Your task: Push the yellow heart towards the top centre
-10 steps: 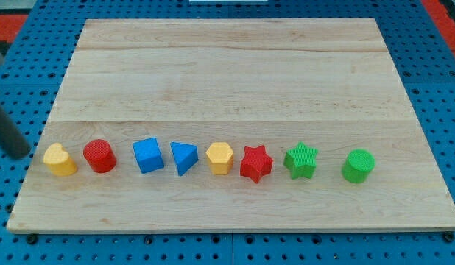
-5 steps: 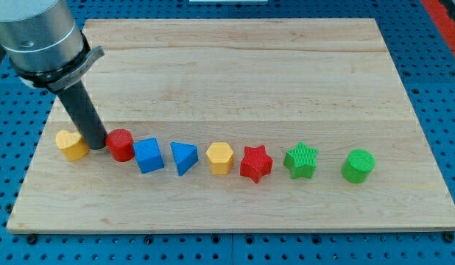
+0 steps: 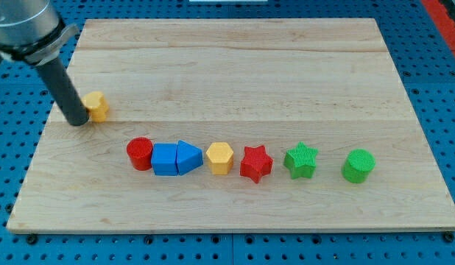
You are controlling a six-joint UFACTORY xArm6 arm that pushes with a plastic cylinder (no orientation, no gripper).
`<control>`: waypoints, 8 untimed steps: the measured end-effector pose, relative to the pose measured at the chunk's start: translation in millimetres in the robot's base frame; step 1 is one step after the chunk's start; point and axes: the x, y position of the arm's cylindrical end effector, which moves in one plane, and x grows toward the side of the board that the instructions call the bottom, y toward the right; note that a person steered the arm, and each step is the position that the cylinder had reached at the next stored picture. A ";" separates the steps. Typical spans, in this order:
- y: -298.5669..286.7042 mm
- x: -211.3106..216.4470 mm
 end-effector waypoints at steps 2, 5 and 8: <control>-13.0 16.5; 100.4 -88.7; 198.2 -121.2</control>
